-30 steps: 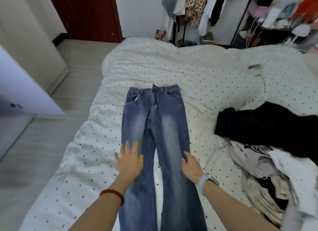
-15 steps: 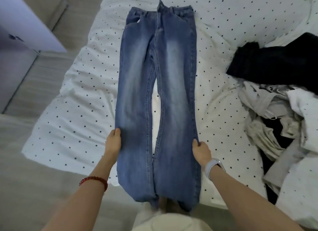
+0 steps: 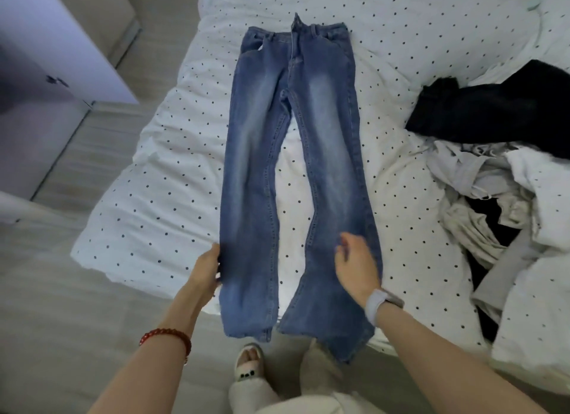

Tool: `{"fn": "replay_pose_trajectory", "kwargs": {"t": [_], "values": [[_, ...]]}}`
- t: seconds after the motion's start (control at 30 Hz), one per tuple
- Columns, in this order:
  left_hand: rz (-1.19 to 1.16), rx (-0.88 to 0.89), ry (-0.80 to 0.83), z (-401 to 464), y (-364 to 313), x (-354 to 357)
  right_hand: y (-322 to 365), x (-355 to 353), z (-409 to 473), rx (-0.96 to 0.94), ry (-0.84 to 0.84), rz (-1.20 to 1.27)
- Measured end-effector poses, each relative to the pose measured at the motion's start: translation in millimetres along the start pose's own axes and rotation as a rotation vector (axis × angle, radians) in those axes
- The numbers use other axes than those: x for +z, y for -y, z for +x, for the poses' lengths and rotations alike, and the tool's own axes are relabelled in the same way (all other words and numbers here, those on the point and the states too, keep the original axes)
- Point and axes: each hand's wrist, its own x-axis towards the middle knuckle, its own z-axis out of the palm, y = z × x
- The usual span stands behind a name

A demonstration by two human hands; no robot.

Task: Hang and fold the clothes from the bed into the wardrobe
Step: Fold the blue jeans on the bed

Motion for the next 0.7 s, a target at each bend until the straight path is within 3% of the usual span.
{"fn": "replay_pose_trajectory", "kwargs": {"t": [0.1,0.23,0.3,0.37,0.53,0.7], "values": [[-0.029,-0.053,0.248,9,6,-21,33,54,-24,0.069,0.314,0.289],[0.020,-0.081,0.489,15,0,-42,64,101,-35,0.289,0.373,0.567],[0.015,-0.042,0.504,19,-3,-51,75,112,-35,0.370,0.319,0.683],[0.062,0.067,0.419,20,-5,-64,83,117,-42,0.401,0.308,0.728],[0.367,0.413,0.226,7,-17,-101,101,116,-71,0.375,0.285,0.694],[0.533,0.416,0.373,-7,-16,-137,106,122,-108,0.397,0.227,0.627]]}}
